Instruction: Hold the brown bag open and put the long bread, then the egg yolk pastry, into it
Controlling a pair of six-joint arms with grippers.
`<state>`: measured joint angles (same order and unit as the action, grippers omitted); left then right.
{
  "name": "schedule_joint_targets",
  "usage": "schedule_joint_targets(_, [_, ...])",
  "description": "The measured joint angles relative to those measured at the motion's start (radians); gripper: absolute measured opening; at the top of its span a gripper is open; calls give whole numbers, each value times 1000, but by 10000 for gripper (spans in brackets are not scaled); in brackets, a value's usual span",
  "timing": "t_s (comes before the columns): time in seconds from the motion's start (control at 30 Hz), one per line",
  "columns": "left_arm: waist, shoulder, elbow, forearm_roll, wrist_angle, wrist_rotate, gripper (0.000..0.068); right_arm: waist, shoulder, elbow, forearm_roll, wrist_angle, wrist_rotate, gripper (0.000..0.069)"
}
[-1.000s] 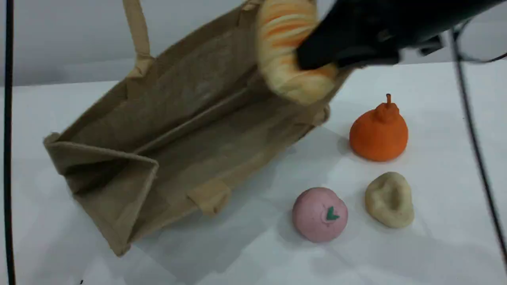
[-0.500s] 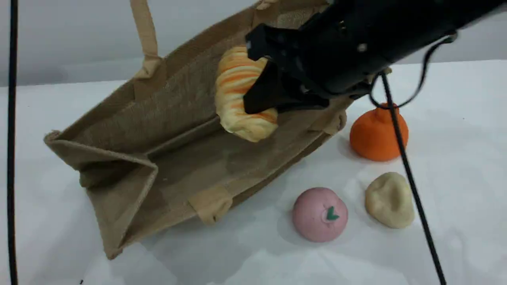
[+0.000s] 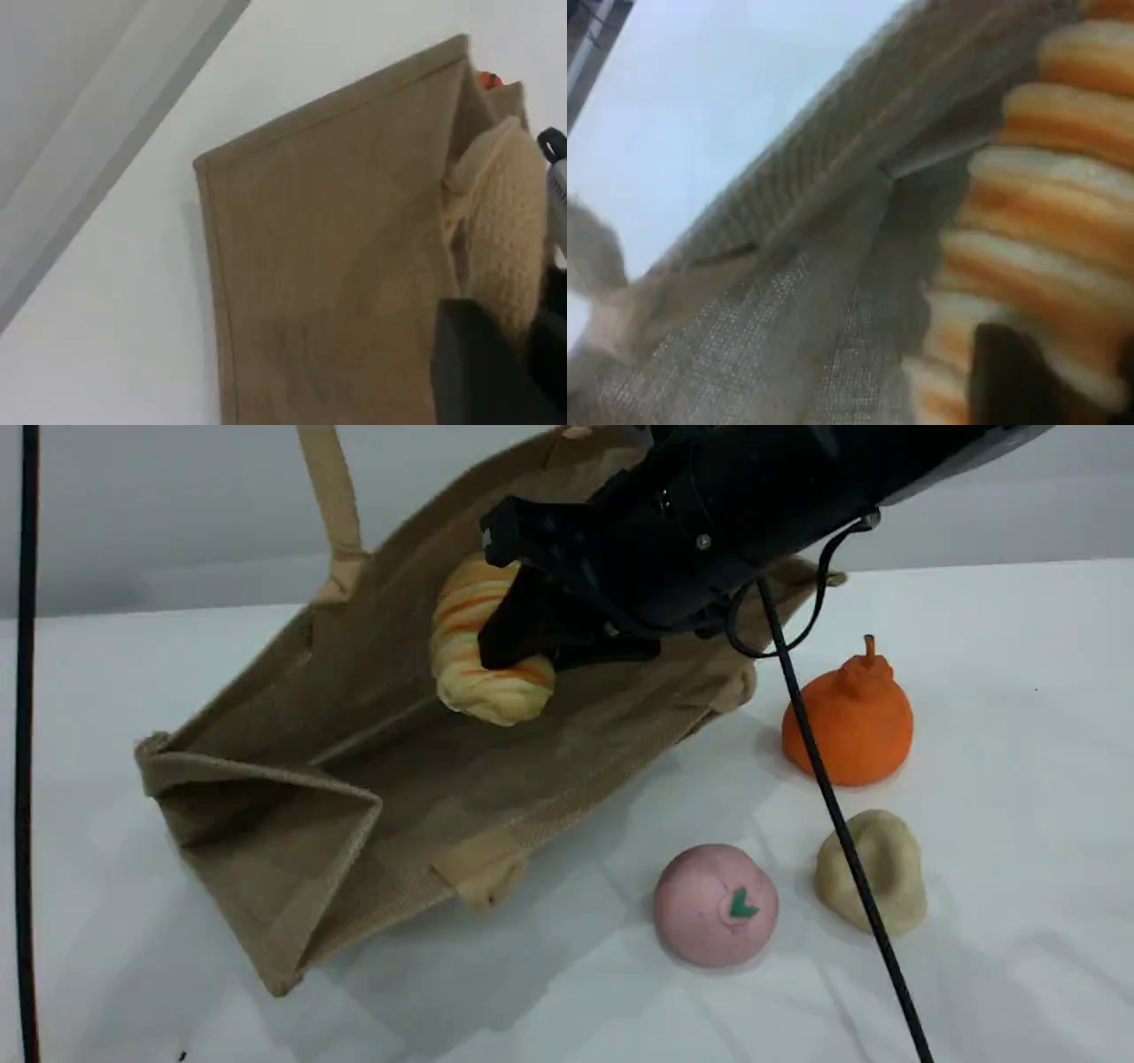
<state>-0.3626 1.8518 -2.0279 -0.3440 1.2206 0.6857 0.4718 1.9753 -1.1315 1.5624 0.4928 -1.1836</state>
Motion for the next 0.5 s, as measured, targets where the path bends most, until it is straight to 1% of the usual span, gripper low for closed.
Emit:
schedule_joint_targets(0.13, [0, 0, 0, 1, 1, 10, 93, 0, -1, -3, 1, 33, -7, 402])
schedule_joint_targets(0.2, [0, 0, 0, 1, 1, 10, 93, 0, -1, -3, 1, 61, -7, 470])
schedule_joint_targets(0.3, [0, 0, 0, 2, 2, 10, 93, -7, -3, -3, -12, 109, -6, 516])
schedule_joint_targets(0.4, [1, 0, 0, 4, 2, 11, 93, -41, -32, -3, -95, 156, 33, 521])
schedule_joint_targets(0.5, [1, 0, 0, 7, 2, 12, 93, -90, -80, -2, -222, 201, 123, 519])
